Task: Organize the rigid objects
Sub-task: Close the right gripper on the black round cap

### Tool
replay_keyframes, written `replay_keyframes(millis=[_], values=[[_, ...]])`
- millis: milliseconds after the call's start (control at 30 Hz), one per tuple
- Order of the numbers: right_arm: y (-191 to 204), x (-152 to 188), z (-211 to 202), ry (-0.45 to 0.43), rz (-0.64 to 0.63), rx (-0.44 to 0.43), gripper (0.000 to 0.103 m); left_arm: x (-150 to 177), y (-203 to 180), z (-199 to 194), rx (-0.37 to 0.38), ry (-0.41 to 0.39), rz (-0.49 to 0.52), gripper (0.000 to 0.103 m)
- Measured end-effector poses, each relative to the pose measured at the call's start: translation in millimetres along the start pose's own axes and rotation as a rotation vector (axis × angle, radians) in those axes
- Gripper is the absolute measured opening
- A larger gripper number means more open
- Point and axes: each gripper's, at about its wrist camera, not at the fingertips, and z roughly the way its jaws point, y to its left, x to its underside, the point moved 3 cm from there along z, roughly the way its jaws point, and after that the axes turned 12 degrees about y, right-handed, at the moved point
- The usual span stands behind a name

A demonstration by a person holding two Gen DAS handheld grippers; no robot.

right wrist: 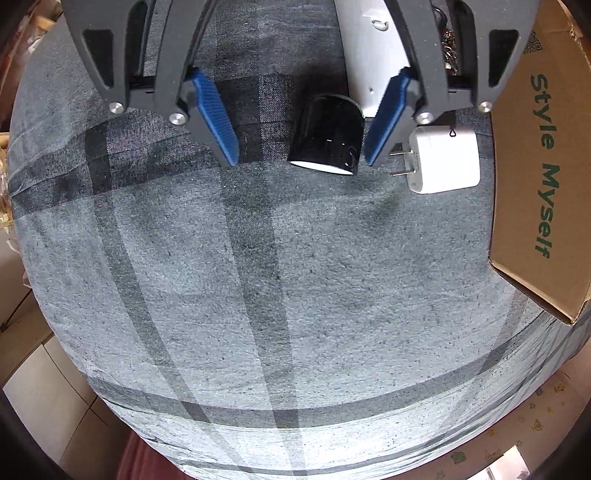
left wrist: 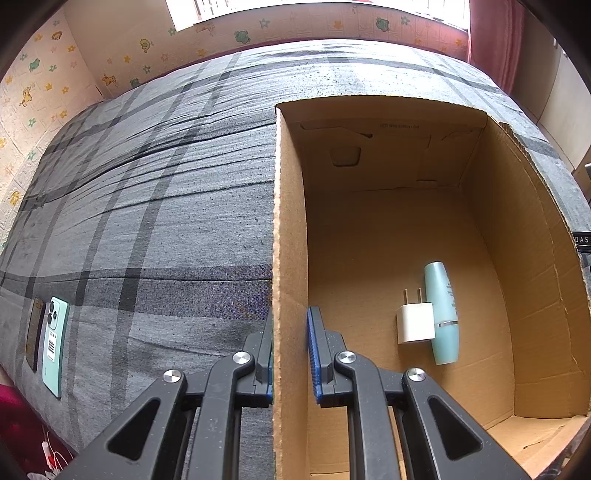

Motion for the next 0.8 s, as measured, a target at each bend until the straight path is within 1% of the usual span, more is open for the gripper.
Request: replay_keyframes(millis=[33, 67, 333, 800], values=[[1, 0, 0, 0.004, -0.001, -0.014, 0.059, 0, 0, 0, 0.001, 0.001, -0.001, 0.015], [3, 1, 0, 0.005, -0.003, -0.026, 0.043, 0, 0, 0, 0.002, 0.001, -0.001, 0.015], [8, 9, -8, -0.008, -0.012, -0.012, 0.042, 0, 1, 0, 0.000, 0.000, 0.000, 0.015], [12, 9, -31, -0.031, -0.029, 0.004, 0.040, 1, 1, 0, -0.003, -0.002, 0.002, 0.015]])
